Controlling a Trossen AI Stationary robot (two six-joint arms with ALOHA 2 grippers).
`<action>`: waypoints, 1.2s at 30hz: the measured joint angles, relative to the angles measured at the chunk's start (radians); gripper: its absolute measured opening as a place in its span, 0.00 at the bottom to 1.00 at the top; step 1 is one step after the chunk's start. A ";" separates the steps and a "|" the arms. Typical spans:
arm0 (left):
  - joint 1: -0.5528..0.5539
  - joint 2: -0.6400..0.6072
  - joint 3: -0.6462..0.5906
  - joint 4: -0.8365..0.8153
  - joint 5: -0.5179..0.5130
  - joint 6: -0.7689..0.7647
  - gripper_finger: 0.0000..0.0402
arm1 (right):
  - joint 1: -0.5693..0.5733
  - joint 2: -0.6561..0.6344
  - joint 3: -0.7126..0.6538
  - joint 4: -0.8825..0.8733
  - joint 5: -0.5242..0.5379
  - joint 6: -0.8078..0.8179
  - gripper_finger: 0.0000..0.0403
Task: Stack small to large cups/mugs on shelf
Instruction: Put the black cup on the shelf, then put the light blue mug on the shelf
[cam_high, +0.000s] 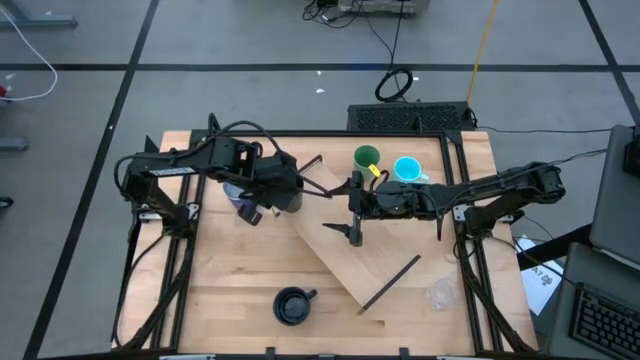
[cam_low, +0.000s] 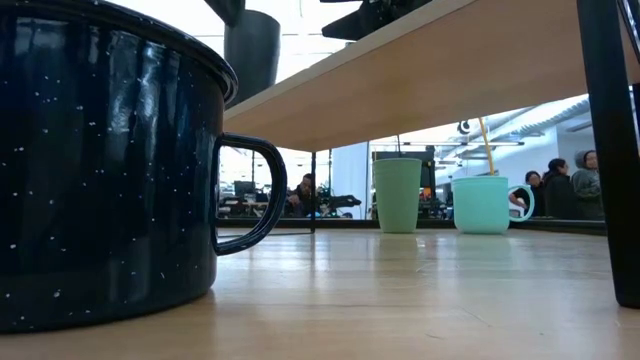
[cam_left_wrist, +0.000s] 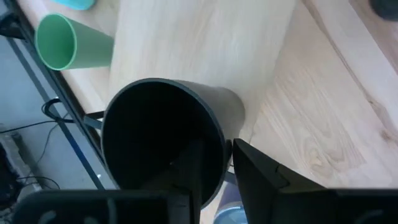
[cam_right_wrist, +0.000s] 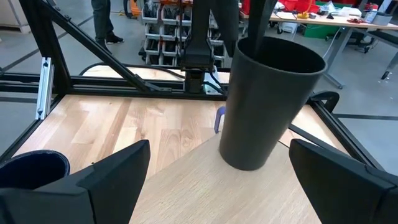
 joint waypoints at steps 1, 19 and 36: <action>0.000 -0.002 0.000 0.000 0.000 -0.004 0.22 | 0.000 -0.005 0.000 -0.004 0.000 0.001 0.93; -0.073 -0.124 0.000 0.106 -0.082 -0.085 0.22 | 0.000 -0.096 0.000 -0.117 0.047 0.049 0.93; -0.399 -0.237 -0.101 0.152 -0.294 -0.512 0.22 | 0.078 -0.176 0.000 -0.225 0.135 0.221 0.93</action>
